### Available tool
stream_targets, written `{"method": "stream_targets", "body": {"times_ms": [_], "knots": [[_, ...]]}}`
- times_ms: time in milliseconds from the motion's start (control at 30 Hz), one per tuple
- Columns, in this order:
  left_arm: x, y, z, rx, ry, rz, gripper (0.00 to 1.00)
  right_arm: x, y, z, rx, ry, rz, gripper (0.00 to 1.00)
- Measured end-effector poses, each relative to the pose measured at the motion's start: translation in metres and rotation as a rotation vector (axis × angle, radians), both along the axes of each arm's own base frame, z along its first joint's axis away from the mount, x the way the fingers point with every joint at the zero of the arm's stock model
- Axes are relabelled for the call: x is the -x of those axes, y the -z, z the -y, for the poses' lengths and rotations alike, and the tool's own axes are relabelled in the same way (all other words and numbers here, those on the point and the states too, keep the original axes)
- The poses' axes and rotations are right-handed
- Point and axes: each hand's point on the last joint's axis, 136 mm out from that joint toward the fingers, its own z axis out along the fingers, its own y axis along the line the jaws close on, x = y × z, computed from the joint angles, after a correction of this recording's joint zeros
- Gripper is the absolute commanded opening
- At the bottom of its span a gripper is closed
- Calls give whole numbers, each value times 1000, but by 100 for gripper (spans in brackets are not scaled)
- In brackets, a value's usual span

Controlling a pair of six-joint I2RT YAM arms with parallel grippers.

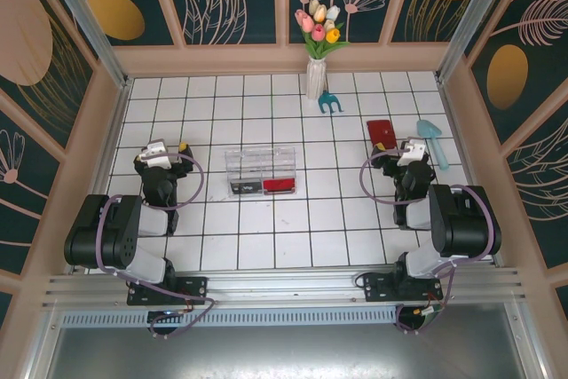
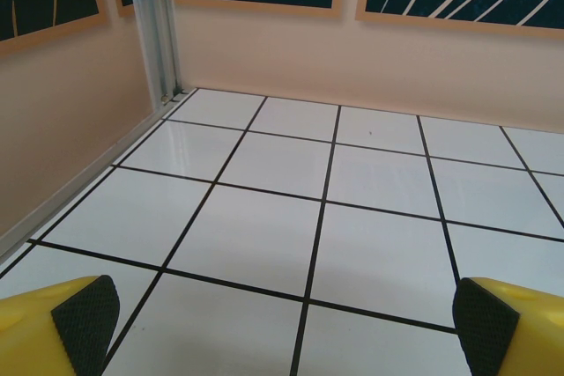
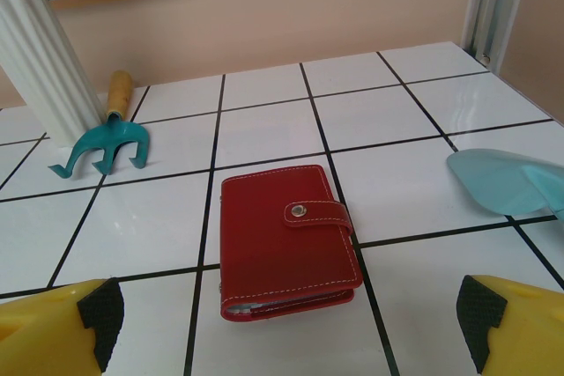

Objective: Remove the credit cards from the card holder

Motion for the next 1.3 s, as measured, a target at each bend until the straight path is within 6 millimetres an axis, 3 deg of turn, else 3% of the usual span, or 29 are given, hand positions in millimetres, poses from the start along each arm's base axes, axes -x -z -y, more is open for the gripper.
{"method": "stream_targets", "body": {"times_ms": [200,300,400,467,567,633,733,833,900,1100,1300], "knots": [[-4,-6,0,-1,0,-11,99,0,0,0,1,-1,-2,99],[-11,-33,-2,4,-17,1,99,1,-1,-4,7,-11,-26,99],[-23,-84,-8,60,-58,44,99,-4,-26,-9,-5,-17,-10,99],[-31,-124,-11,148,-88,76,99,-7,-57,-7,-38,4,34,99],[-32,-161,-13,292,-120,104,99,-11,-95,0,-136,56,70,99],[-29,-164,-10,364,-112,94,99,-15,-109,10,-221,120,54,99],[-26,-148,3,458,-59,38,99,-23,-116,25,-310,204,2,99],[-23,-128,20,544,14,-20,99,-41,-101,32,-354,238,-98,99],[-20,-123,32,587,62,-41,99,-60,-78,33,-370,252,-197,99],[-7,-137,73,629,219,-46,99,-118,1,31,-379,275,-485,99],[1,-132,93,636,287,-91,99,-167,41,25,-388,250,-626,95]]}}
